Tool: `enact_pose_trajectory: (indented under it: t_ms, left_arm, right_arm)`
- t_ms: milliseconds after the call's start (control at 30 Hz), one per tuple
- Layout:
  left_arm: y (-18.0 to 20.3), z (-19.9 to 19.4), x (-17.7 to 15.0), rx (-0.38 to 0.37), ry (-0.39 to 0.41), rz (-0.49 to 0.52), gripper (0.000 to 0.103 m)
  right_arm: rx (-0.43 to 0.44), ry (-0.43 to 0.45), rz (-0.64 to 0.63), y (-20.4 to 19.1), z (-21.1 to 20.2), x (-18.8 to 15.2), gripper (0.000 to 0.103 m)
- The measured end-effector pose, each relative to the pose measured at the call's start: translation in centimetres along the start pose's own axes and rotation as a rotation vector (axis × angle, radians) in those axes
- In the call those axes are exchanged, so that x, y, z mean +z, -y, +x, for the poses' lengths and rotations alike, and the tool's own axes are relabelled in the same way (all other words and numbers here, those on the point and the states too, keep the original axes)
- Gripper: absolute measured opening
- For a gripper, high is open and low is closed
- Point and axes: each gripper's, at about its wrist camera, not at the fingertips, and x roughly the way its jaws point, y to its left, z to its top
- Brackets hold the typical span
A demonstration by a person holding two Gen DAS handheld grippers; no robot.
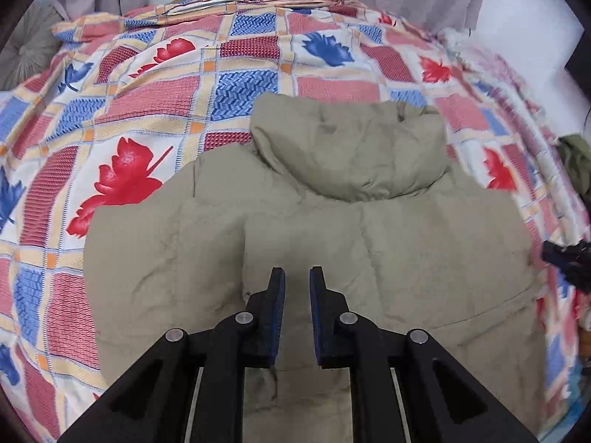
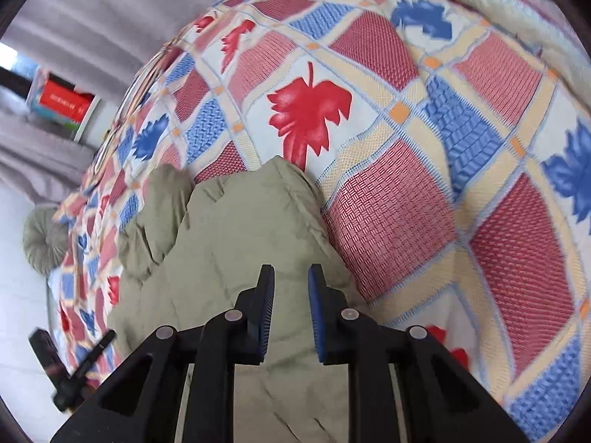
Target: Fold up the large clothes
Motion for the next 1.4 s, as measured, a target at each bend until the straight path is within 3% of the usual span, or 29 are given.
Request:
enact_pose_trajectory:
  t_ms: [33,67,200,400,500,667,800,933,1400]
  left_arm:
    - [0.2,1.3,-0.5,0.066,-0.028,0.016,0.015]
    - [0.1,2.3,-1.1,0.077,-0.058,0.013,0.015]
    - [-1.5,4.1,-2.7,0.016,-0.076,-0.055,0.015]
    - [-1.0,4.8,-2.6,0.048,-0.078,-0.020,0.015]
    - [-1.3,3.9,-2.4,0.049,-0.088,-0.070,0.015]
    - [-1.8,1.6,-2.5,0.110,-0.069,-0.057,0.015]
    - [-2.7,-0.2,-3.5,0.091,-0.069,-0.089,0.015]
    - [-3.2,-1.3,-4.9,0.118,-0.078,-0.087,0.015]
    - [-2.5,-2.7,-10.8,0.033,-0.193,-0.062,0.016]
  right_arm:
    - [0.015,-0.019,0.008,0.1,0.9,0.0,0.021]
    - [0.020,-0.045,-0.004,0.1,2.2,-0.1,0.021]
    - [-0.057,-0.111,-0.092,-0.2,6.7,-2.0,0.017]
    - [-0.095,-0.093,-0.112,-0.3,8.8,-1.8,0.016]
    - [-0.141,-0.090,-0.162,-1.3,8.3,-2.0,0.016]
    - [-0.172,-0.074,-0.229,-2.7,5.8,-2.3,0.020]
    - [-0.143,-0.080,-0.216,-3.0,4.5,-3.3,0.020]
    - [-0.110,-0.093,-0.188,-2.9,3.5,-4.8,0.020]
    - [-0.073,-0.148,-0.105,-1.4,0.7,-10.0,0.020]
